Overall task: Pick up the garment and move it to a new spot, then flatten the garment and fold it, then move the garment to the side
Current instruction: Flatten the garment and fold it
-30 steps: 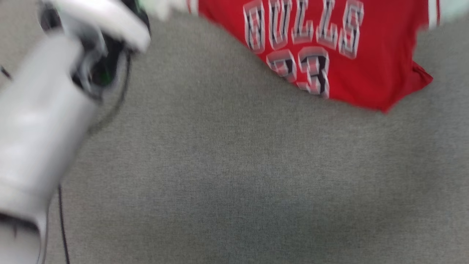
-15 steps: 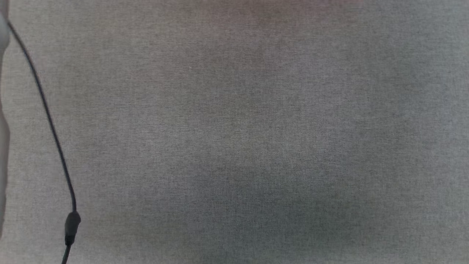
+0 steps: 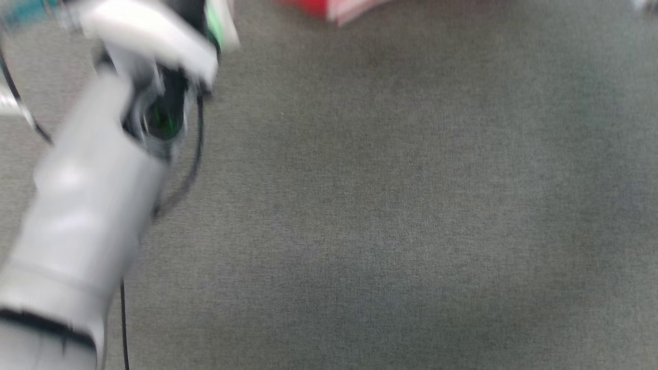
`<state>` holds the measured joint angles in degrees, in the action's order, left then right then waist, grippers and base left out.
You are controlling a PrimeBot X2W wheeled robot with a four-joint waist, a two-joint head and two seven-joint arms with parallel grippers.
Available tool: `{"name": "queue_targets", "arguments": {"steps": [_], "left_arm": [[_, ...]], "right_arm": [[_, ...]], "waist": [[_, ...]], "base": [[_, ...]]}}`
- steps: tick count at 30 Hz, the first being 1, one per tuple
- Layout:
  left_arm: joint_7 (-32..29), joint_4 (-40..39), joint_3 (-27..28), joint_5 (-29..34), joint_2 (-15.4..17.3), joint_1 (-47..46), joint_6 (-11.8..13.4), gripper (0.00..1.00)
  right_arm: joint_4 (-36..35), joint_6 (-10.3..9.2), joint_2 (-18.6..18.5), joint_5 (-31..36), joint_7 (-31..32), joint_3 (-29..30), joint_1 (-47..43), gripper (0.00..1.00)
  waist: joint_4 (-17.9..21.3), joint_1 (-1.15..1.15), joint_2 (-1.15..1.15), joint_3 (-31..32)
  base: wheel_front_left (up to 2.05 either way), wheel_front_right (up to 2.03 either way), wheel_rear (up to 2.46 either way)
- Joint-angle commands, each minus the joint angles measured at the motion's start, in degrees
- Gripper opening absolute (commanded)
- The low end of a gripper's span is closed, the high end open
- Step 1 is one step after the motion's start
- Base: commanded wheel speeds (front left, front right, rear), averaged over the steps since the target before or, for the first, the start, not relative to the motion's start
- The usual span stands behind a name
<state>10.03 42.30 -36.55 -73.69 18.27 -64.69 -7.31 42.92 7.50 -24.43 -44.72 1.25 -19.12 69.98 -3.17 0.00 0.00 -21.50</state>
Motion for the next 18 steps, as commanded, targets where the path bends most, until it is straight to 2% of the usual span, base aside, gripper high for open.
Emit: {"name": "queue_targets", "arguments": {"steps": [1, 3, 9, 12, 18], "left_arm": [[0.12, -0.78, -0.2, -0.69, 0.15, 0.9, -0.24, 0.0], [-0.11, -6.24, -2.18, -3.52, 2.25, 8.9, -0.24, 0.0], [1.24, -15.54, -5.74, -6.98, 6.38, 21.98, -0.25, 0.0], [1.88, -19.72, -7.58, -7.55, 8.47, 27.73, -0.25, 0.0], [3.72, -27.05, -10.21, -7.0, 13.66, 36.73, -0.26, 0.0]], "right_arm": [[-0.74, -0.02, -0.4, -0.7, 0.42, -0.22, -1.17, 0.0], [-7.45, -0.02, -4.06, -5.37, 2.69, -1.79, -11.12, 0.0], [-21.69, -0.01, -11.13, -12.89, 9.41, -2.46, -30.06, 0.0], [-28.56, -0.02, -15.12, -15.49, 13.01, -1.66, -38.64, 0.0], [-39.54, -0.01, -20.37, -18.13, 17.62, 3.25, -54.2, 0.0]], "waist": [[-0.48, 0.0, 0.0, 0.87], [-0.68, 0.0, 0.0, 2.24], [-0.45, 0.0, 0.0, 4.61], [-0.12, 0.0, 0.0, 5.61], [-0.02, 0.0, 0.0, 6.13]], "base": [[0.0, 0.0, 0.0], [0.0, 0.0, 0.0], [0.0, 0.0, 0.0], [0.0, 0.0, 0.0], [0.0, 0.0, 0.0]]}}
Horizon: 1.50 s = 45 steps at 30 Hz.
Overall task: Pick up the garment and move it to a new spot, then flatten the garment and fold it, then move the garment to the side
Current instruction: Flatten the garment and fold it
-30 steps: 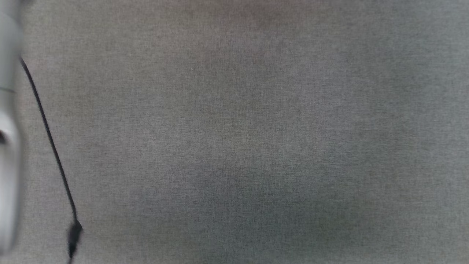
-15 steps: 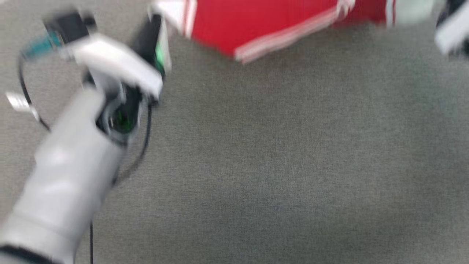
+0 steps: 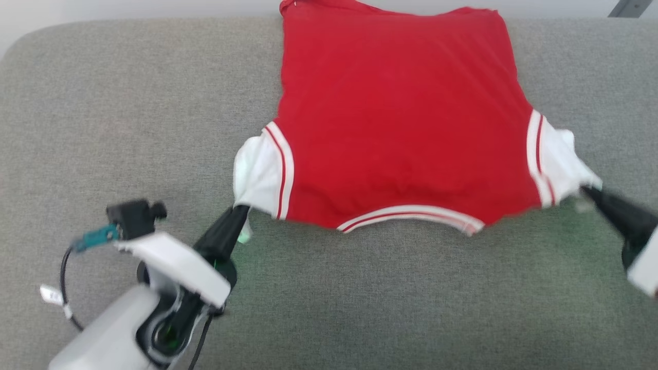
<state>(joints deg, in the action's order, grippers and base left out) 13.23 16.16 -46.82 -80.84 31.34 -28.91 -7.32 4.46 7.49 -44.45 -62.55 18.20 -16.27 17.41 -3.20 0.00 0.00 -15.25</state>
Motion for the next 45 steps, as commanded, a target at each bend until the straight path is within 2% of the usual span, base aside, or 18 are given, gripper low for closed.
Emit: {"name": "queue_targets", "arguments": {"steps": [1, 5, 12, 14, 16, 21, 27, 33, 40, 42, 43, 45], "left_arm": [[0.61, -2.31, -0.09, -0.12, 1.53, 2.35, -0.24, 0.0], [1.09, -8.69, -0.83, -0.43, 5.62, 7.46, -0.25, 0.0], [1.76, -18.19, 0.59, -0.55, 13.1, 16.37, -0.25, 0.0], [1.89, -19.88, 0.97, 0.23, 14.35, 18.22, -0.16, 0.0], [1.85, -21.05, 0.7, 2.04, 14.87, 19.21, 0.96, 0.0], [1.85, -21.88, -0.06, 3.36, 13.15, 19.05, 2.16, 0.0], [1.02, -18.69, -1.75, 5.01, 10.12, 17.46, 2.78, 0.0], [0.42, -12.02, -2.92, 5.73, 6.6, 15.17, 2.8, 0.0], [-0.03, -4.11, -4.7, 7.44, 2.7, 12.4, 1.53, 0.0], [0.02, -2.92, -4.94, 7.46, 2.11, 12.07, 1.17, 0.0], [0.07, -2.56, -5.05, 7.4, 2.01, 12.01, 0.95, 0.0], [0.17, -2.09, -5.33, 7.84, 2.17, 11.9, 0.8, 0.0]], "right_arm": [[-2.71, -0.01, -0.88, -0.46, 1.39, 1.22, -3.94, 0.0], [-9.0, -0.01, -2.09, 0.1, 3.96, 5.14, -12.33, 0.0], [-18.62, -0.01, -1.2, 1.36, 8.78, 13.84, -25.27, 0.0], [-21.12, 0.0, -0.34, 1.71, 10.44, 16.1, -28.1, 0.0], [-23.11, -0.01, 0.88, 2.66, 11.55, 18.36, -29.7, 0.0], [-25.21, 0.0, 3.0, 5.08, 14.98, 19.84, -31.12, 0.0], [-24.95, 0.0, 5.95, 7.48, 19.6, 18.64, -30.63, 0.0], [-17.7, 0.0, 7.65, 12.02, 21.21, 12.62, -25.53, 0.0], [-7.15, -0.01, 9.42, 18.47, 17.79, 3.27, -18.29, 0.0], [-5.48, -0.02, 9.99, 18.94, 16.09, 2.05, -16.95, 0.7], [-4.87, -0.02, 9.67, 19.53, 15.36, 1.8, -16.4, 1.0], [-4.14, -0.15, 8.84, 20.43, 13.91, 2.42, -15.74, 1.0]], "waist": [[0.04, 0.0, 0.0, -0.22], [-0.07, 0.0, 0.0, -0.75], [-0.39, 0.0, 0.0, -0.97], [-0.48, 0.0, 0.0, -0.85], [-0.44, 0.0, 0.0, -0.74], [-0.48, 0.0, 0.0, -0.46], [-0.37, 0.0, 0.0, -0.73], [0.07, 0.0, 0.0, -1.45], [-0.21, 0.0, 0.0, -1.98], [-0.32, 0.0, 0.0, -1.99], [-0.36, 0.0, 0.0, -1.97], [-0.52, 0.0, 0.0, -1.88]], "base": [[0.0, 0.0, 0.0], [0.0, 0.0, 0.0], [0.0, 0.0, 0.0], [0.0, 0.0, 0.0], [0.0, 0.0, 0.0], [0.0, 0.0, 0.0], [0.0, 0.0, 0.0], [0.0, 0.0, 0.0], [0.0, 0.0, 0.0], [0.0, 0.0, 0.0], [0.0, 0.0, 0.0], [0.0, 0.0, 0.0]]}}
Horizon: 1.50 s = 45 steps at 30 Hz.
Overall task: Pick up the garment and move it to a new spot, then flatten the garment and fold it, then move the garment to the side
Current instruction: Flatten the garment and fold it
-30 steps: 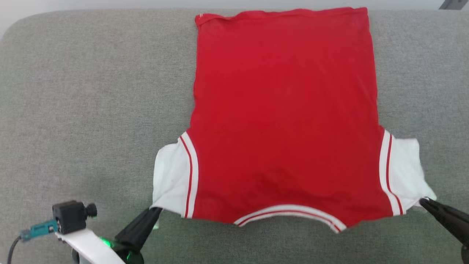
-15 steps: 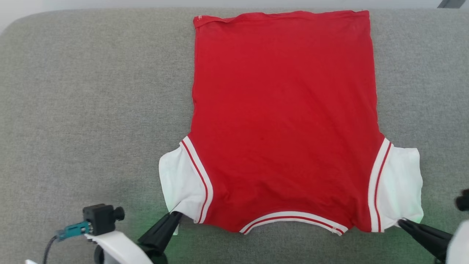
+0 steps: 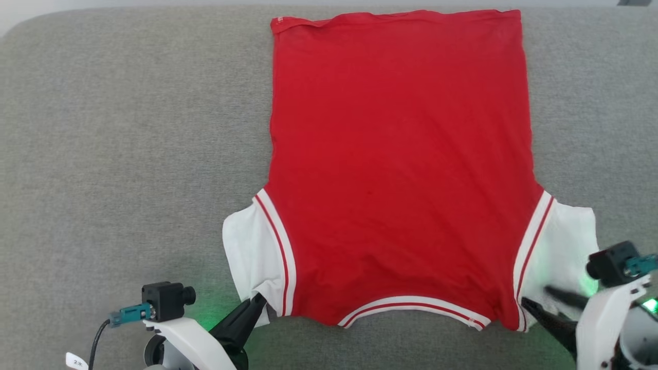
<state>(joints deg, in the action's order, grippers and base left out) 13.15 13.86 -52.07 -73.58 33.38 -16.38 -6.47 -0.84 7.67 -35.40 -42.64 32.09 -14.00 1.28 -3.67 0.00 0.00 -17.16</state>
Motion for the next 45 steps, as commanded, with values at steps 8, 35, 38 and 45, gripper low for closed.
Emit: {"name": "queue_targets", "arguments": {"steps": [8, 35, 38, 45], "left_arm": [[1.1, -2.88, 0.68, 1.77, 0.95, 0.93, -0.49, 0.0], [1.3, -15.33, -1.51, 7.35, -5.28, -7.82, -1.03, 0.0], [1.39, -15.51, -2.13, 7.34, -5.34, -8.48, -1.03, 0.0], [1.73, -15.59, -3.22, 6.89, -5.88, -9.49, -1.08, 0.0]], "right_arm": [[-5.6, -0.2, -2.75, -0.32, -1.24, 12.22, 1.1, 1.0], [36.87, -0.2, -2.38, 24.63, 17.84, 16.42, 63.85, 1.0], [41.63, -0.2, -2.96, 26.79, 22.24, 16.76, 68.05, 1.0], [48.35, -0.2, -2.55, 28.84, 27.79, 15.84, 69.63, 1.0]], "waist": [[-1.92, 0.0, 0.0, 0.0], [-19.6, 0.0, 0.0, -15.27], [-20.94, 0.0, 0.0, -16.43], [-21.97, 0.0, 0.0, -18.25]], "base": [[0.0, 0.0, 0.0], [0.0, 0.0, 0.0], [0.0, 0.0, 0.0], [0.0, 0.0, 0.0]]}}
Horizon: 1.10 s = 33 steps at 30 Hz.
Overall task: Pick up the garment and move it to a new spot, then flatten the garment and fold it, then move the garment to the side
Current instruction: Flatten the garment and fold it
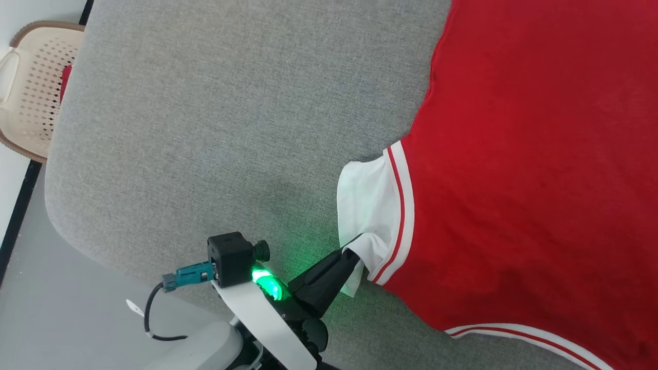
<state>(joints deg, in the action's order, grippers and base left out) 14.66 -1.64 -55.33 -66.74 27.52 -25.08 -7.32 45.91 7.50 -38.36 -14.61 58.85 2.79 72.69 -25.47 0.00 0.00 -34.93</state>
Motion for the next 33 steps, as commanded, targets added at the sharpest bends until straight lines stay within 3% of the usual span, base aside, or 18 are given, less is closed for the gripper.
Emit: {"name": "queue_targets", "arguments": {"steps": [1, 2, 3, 4, 5, 15, 20, 27, 33], "left_arm": [[0.28, -0.13, 0.04, 0.0, -0.06, -0.82, -0.23, 0.0], [0.34, -0.14, 0.04, -0.07, -0.15, -0.95, -0.23, 0.0], [0.41, -0.14, 0.08, -0.06, -0.24, -1.13, -0.23, 0.0], [0.45, -0.21, 0.01, -0.02, -0.31, -1.35, -0.23, 0.0], [0.49, -0.26, -0.06, 0.02, -0.31, -1.52, -0.24, 0.0], [0.61, 0.14, 1.04, 0.72, 0.16, -1.58, -0.24, 0.0], [0.61, 0.34, 3.46, 1.33, 1.24, 1.21, -0.25, 0.0], [0.6, 0.18, 5.95, 0.94, 4.66, 4.91, 0.03, 0.0], [0.6, -0.31, 8.47, 0.38, 6.59, 7.7, 1.46, 0.0]], "right_arm": [[1.98, -0.02, 0.51, 0.81, 1.94, -1.89, -1.99, 1.0], [2.48, -0.02, 0.82, 0.25, 2.55, -2.19, -2.19, 0.91], [2.91, -0.02, 1.24, -0.3, 3.25, -2.55, -2.34, 0.45], [2.85, -0.02, 1.64, -0.84, 3.67, -3.17, -2.37, 0.07], [2.58, -0.02, 1.48, -1.12, 3.16, -3.36, -2.21, 0.0], [0.12, -0.02, 0.13, -4.3, -2.42, -4.23, -1.06, 0.0], [-6.24, -0.02, -1.03, -11.76, -3.49, -10.55, -6.9, 0.0], [-23.04, -0.02, -9.34, -25.69, -1.69, -18.85, -22.34, 0.0], [-36.32, -0.02, -15.51, -34.12, -1.48, -18.09, -39.76, 0.0]], "waist": [[-0.09, 0.0, 0.0, -0.73], [0.01, 0.0, 0.0, -0.88], [0.09, 0.0, 0.0, -0.98], [0.23, 0.0, 0.0, -1.06], [0.38, 0.0, 0.0, -1.14], [2.07, 0.0, 0.0, 1.29], [4.97, 0.0, 0.0, 5.02], [9.9, 0.0, 0.0, 10.65], [13.48, 0.0, 0.0, 13.89]], "base": [[0.0, 0.0, 0.0], [0.0, 0.0, 0.0], [0.0, 0.0, 0.0], [0.0, 0.0, 0.0], [0.0, 0.0, 0.0], [0.0, 0.0, 0.0], [0.0, 0.0, 0.0], [0.0, 0.0, 0.0], [0.0, 0.0, 0.0]]}}
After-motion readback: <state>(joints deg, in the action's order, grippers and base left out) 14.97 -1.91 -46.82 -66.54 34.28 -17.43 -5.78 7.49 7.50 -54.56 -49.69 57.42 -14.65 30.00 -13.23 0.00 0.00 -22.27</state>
